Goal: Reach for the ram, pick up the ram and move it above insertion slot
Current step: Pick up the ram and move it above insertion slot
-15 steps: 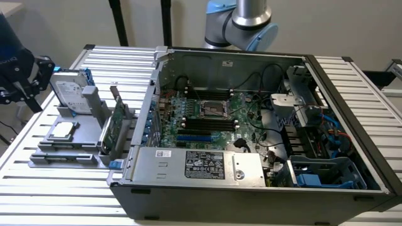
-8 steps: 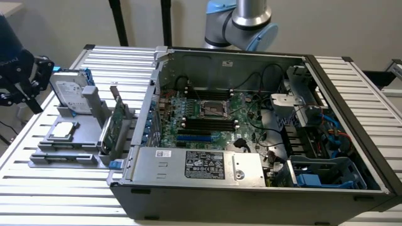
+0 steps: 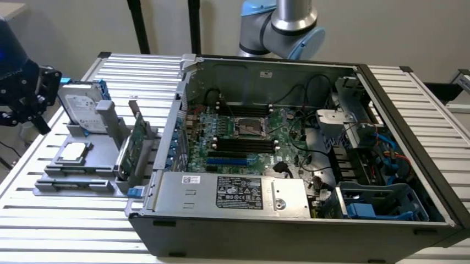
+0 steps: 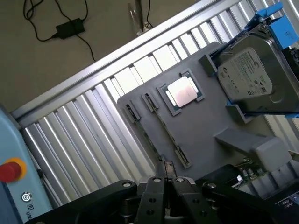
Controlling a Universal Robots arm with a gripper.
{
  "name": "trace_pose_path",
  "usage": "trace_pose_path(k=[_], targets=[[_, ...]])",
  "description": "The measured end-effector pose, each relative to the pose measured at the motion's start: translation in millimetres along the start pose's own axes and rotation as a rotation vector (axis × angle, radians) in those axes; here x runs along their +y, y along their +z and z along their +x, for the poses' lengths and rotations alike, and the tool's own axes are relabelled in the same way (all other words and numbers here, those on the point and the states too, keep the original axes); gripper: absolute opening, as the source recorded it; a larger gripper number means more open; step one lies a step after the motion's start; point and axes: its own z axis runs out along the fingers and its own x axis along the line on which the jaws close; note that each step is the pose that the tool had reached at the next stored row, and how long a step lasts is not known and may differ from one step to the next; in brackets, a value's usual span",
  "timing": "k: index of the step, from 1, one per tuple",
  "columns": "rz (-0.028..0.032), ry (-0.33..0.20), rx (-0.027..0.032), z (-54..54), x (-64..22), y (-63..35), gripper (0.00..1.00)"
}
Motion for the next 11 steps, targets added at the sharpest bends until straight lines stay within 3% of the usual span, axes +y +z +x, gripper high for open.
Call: trace_pose_path(k=[11], targets=[[0.0027, -0.2, 0.0085, 0.0, -0.2, 5.2, 0.11]])
